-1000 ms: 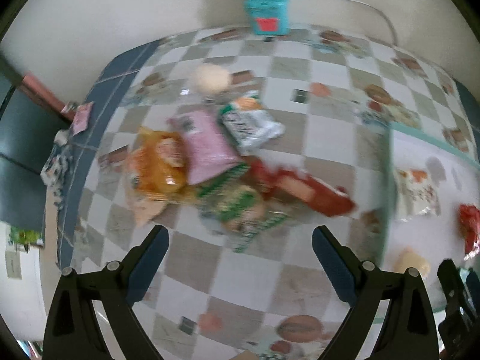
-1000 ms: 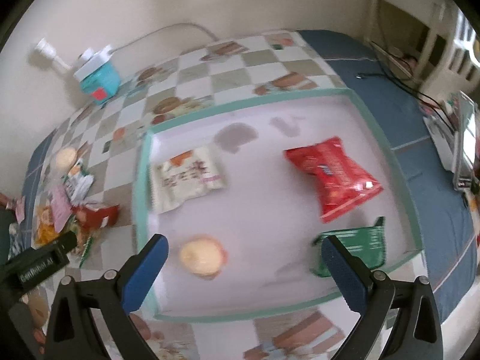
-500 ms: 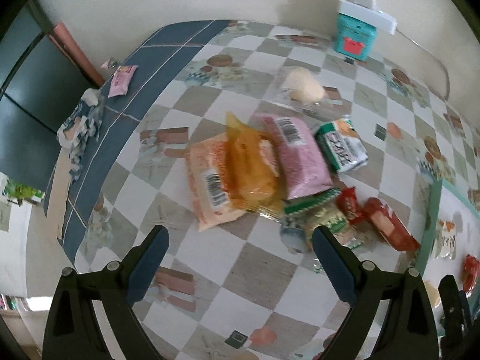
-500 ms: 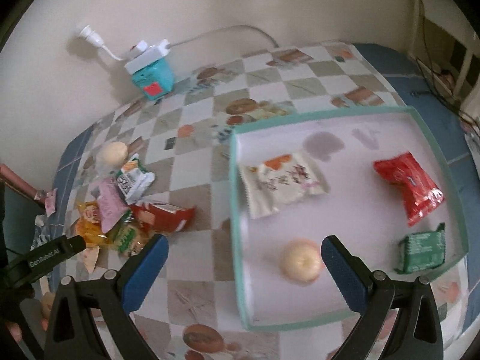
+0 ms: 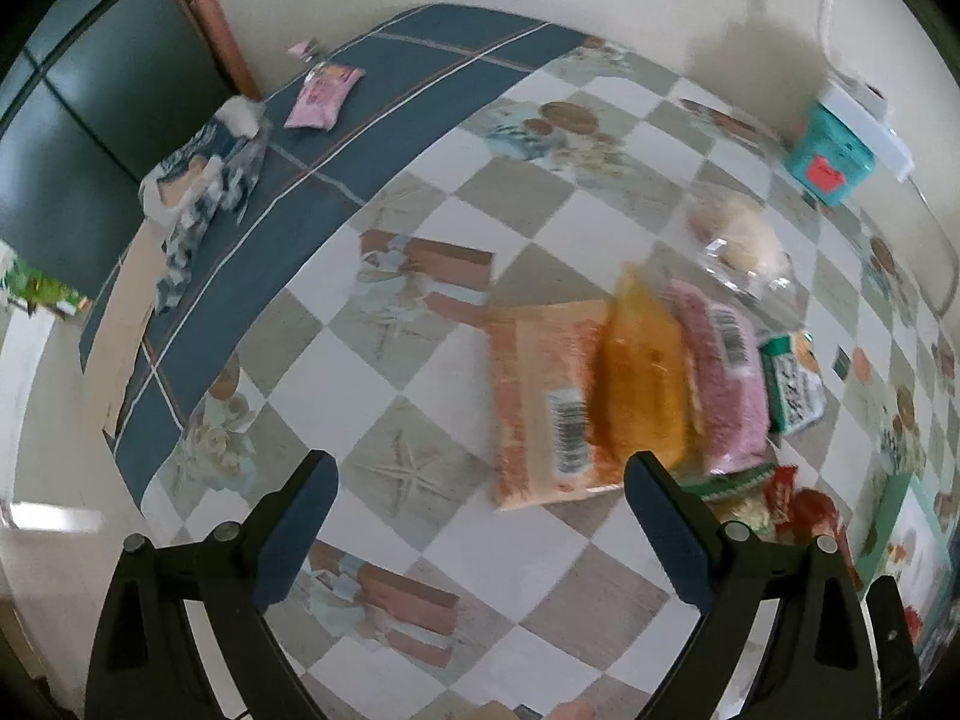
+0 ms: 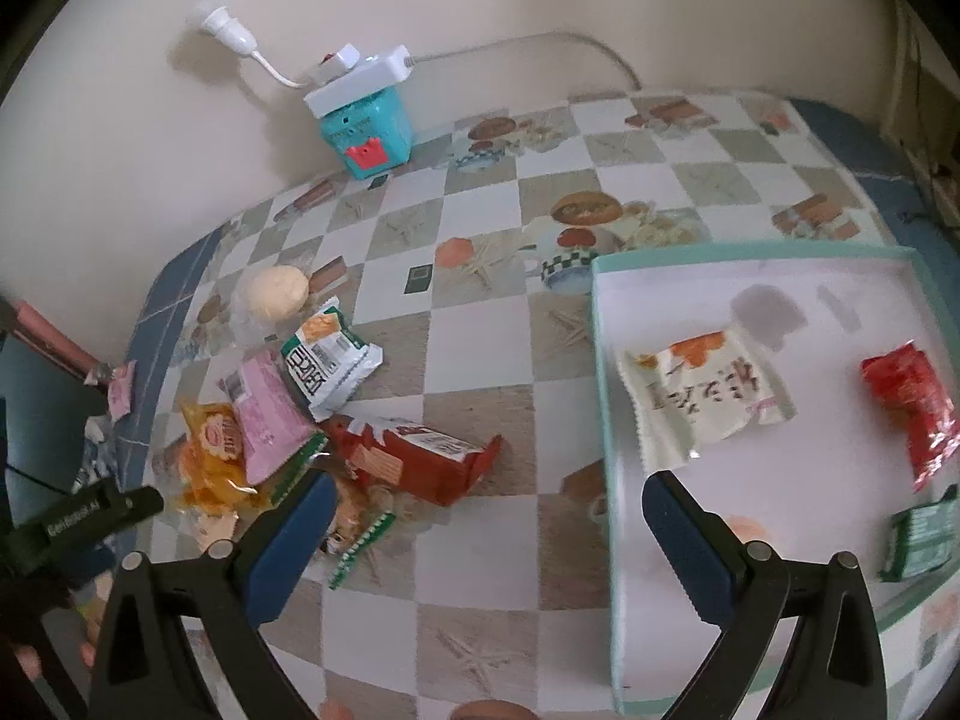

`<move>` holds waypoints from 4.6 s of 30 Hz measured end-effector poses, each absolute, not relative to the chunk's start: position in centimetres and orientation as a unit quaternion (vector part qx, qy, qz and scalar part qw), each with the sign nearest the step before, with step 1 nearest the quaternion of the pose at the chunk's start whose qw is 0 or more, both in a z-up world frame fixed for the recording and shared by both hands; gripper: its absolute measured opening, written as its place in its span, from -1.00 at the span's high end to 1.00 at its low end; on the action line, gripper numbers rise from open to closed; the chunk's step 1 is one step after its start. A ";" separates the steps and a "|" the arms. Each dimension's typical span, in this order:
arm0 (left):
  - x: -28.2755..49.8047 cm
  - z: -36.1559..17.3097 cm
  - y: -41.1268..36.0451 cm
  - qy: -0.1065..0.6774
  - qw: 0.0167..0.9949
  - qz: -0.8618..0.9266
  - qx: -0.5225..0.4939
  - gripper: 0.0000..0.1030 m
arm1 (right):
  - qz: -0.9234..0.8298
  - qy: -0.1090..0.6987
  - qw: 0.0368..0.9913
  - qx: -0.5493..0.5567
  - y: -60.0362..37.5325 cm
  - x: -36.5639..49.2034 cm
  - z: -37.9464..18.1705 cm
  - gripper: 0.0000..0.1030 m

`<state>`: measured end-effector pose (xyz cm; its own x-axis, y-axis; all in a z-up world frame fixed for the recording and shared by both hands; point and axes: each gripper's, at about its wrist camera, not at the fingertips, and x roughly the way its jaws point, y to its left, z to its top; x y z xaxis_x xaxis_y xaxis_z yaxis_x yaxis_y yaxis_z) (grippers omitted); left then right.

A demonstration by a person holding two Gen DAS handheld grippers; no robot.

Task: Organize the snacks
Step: 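Move both open grippers back toward the snack pile, then grasp the orange bread bag with left gripper while right grasps red wafer bag, then carry orange bag and red wafer bag into the tray and open both grippers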

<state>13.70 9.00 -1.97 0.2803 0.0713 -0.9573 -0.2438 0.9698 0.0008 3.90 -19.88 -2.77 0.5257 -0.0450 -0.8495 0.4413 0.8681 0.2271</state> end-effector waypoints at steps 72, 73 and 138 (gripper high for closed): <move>17.0 -8.0 11.0 0.624 0.752 0.110 -0.180 0.13 | -0.128 0.498 0.815 0.266 -17.7 7.8 -6.1 -0.40; 16.9 -7.6 11.1 0.622 0.754 0.109 -0.180 0.13 | -0.128 0.498 0.815 0.267 -17.7 7.8 -5.9 -0.40; 8.8 3.7 -15.5 0.549 0.821 -0.145 -0.054 0.14 | -0.324 0.398 0.771 0.377 -40.9 -7.4 0.4 -0.41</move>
